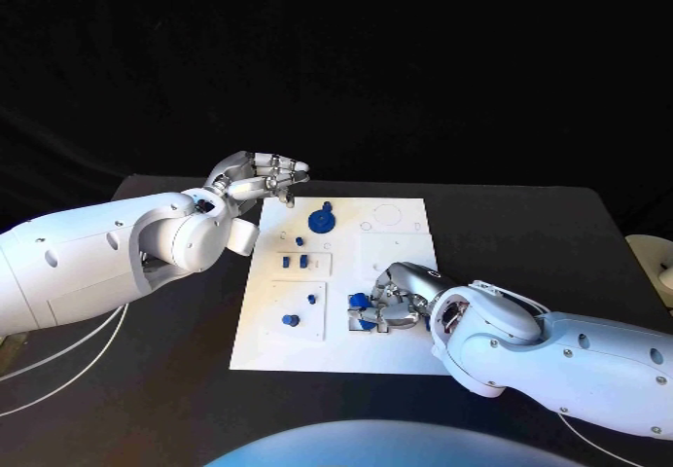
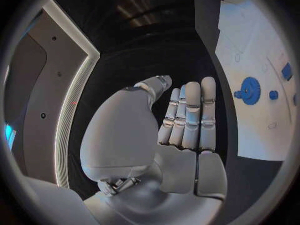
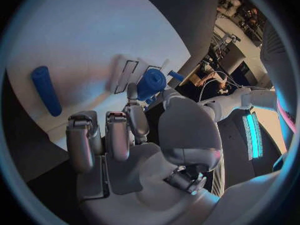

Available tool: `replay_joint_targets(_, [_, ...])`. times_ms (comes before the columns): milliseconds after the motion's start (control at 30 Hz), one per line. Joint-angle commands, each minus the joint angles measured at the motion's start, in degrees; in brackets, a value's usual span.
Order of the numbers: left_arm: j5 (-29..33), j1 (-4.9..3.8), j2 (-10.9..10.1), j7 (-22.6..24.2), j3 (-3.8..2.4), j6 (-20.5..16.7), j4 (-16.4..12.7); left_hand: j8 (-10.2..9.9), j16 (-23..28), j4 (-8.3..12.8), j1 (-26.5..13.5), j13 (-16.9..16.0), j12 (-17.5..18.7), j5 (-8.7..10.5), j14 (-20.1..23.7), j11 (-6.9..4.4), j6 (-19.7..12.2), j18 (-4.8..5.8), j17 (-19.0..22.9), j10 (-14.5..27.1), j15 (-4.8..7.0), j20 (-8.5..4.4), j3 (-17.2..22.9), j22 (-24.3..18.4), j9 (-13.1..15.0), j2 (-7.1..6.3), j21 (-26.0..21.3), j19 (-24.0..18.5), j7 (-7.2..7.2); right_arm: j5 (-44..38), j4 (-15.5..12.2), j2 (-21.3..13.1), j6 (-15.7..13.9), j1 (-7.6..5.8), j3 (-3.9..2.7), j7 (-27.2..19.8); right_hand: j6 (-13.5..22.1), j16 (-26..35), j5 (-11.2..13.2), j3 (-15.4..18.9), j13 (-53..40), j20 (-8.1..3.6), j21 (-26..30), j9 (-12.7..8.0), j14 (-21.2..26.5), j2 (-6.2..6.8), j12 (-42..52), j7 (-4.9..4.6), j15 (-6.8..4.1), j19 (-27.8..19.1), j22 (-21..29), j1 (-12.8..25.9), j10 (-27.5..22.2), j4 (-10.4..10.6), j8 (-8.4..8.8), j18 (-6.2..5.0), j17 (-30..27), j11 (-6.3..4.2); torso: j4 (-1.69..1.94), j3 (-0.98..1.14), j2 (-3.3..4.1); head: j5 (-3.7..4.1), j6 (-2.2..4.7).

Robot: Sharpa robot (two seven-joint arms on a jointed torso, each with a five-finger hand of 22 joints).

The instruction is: Assemble the parts on the task board

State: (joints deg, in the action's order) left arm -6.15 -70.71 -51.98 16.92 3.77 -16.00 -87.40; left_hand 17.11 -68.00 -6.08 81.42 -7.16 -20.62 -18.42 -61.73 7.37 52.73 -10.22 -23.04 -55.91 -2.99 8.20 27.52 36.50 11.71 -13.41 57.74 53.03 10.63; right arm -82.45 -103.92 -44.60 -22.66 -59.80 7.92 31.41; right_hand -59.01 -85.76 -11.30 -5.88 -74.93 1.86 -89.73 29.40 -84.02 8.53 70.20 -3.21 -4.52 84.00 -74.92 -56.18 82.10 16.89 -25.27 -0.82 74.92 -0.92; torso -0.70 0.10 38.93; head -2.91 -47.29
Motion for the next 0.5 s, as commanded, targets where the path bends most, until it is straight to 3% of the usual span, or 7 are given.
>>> replay_joint_targets(33, [-0.06, -0.05, 0.01, 0.19, -0.04, 0.83, -0.20, 0.24, -0.35, -0.19, -0.69, -0.07, -0.24, -0.03, 0.36, -0.10, -0.47, -0.32, 0.09, 0.41, 0.04, 0.26, 0.12, -0.06, 0.10, 0.10, -0.39, -0.25, 0.09, -1.08, -0.12, -0.04, 1.03, 0.03, 0.00, 0.18, 0.47, 0.18, 0.32, 1.16, -0.91, -0.33, -0.27, 0.02, -3.46, -0.66, -0.36, -0.09, -0.11, 6.00, -15.08, 0.19, -0.05, -0.02, -0.32, 0.82, 1.11, -0.02, 0.00, 0.02, 0.03, -0.08, -0.07])
replay_joint_targets(500, [-0.11, -0.05, -0.07, 0.17, -0.04, 0.80, -0.17, 0.27, -0.37, -0.22, -0.76, -0.08, -0.28, -0.03, 0.39, -0.08, -0.51, -0.32, 0.10, 0.50, 0.02, 0.28, 0.12, -0.06, 0.10, 0.11, -0.40, -0.26, 0.10, -2.14, -1.40, -0.73, -0.74, 0.07, 0.00, -0.51, 0.68, 0.26, 0.43, 5.55, -1.05, -0.28, -0.27, -0.01, -3.47, -2.01, -0.58, -0.12, -0.08, 6.00, -15.08, 0.36, -0.02, 0.04, -0.71, 0.82, 1.09, 0.01, 0.05, 0.04, -0.01, -0.04, 0.02])
